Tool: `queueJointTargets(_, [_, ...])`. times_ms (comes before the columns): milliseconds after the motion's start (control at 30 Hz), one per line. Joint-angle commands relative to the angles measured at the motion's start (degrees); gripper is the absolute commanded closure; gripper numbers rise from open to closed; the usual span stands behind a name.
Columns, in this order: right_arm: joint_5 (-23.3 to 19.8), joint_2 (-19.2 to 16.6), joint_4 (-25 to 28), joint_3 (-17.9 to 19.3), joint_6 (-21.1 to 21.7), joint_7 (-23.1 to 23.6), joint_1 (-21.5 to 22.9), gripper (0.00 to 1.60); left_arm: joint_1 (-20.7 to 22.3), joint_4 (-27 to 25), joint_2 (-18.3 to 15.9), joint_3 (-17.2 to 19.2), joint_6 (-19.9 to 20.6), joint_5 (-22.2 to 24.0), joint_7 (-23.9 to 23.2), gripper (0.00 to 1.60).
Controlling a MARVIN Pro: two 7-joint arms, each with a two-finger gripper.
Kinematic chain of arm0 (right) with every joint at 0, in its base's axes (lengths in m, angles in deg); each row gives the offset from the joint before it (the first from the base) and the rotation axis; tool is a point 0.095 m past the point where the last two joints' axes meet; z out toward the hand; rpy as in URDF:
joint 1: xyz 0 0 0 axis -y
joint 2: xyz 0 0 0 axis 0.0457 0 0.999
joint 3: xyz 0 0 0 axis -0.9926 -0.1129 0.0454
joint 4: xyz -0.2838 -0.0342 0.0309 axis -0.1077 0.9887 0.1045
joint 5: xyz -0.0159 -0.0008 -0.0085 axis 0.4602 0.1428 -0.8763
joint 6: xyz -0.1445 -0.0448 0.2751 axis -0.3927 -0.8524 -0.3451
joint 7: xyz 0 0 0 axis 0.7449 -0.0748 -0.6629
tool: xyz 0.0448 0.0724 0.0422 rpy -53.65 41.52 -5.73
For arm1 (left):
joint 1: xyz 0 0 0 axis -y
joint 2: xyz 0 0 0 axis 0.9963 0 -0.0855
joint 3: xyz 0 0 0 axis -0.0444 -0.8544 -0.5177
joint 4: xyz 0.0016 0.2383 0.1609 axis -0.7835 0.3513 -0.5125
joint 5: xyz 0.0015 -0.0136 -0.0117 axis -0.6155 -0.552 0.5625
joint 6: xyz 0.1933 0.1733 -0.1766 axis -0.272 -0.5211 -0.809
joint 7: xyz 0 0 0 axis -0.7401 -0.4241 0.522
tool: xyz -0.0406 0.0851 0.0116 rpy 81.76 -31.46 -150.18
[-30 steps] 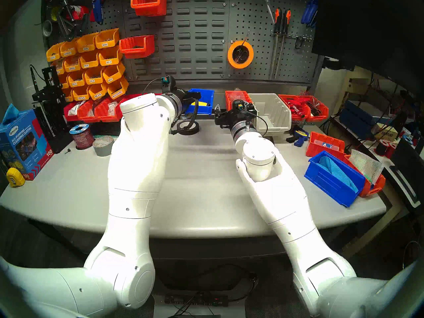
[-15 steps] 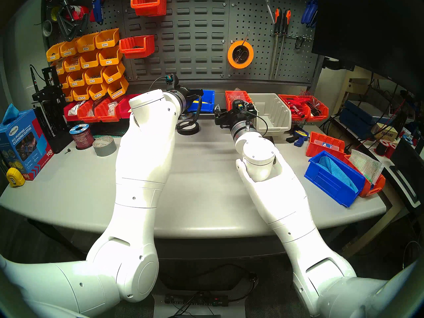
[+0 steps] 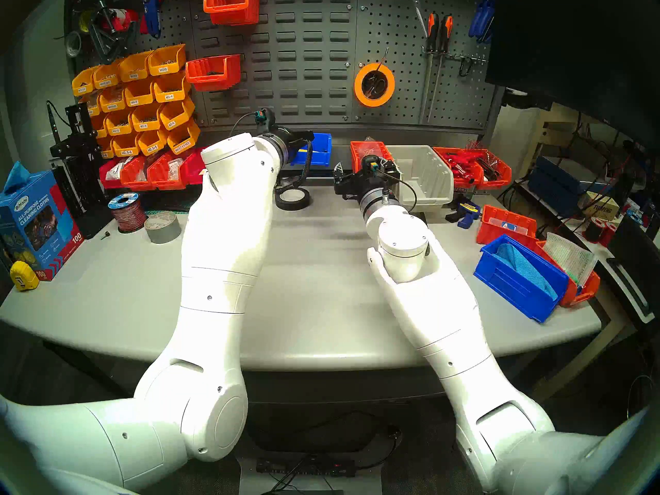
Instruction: Hang all the unorganized tool boxes onto the wall
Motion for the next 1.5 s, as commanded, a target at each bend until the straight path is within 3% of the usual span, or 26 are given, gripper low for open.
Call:
queueJointTargets(0, [0.1, 0.0, 0.9, 0.0, -0.2, 0.1, 0.4, 0.0, 3.2, 0.4, 0.6, 0.1, -2.4, -0.1, -0.1, 1.6])
queueJointTargets(1467, [0.1, 0.0, 1.0, 0.1, -0.1, 0.1, 0.4, 0.0, 5.5, 11.2, 2.0, 2.1, -10.3, -0.9, 1.1, 1.6])
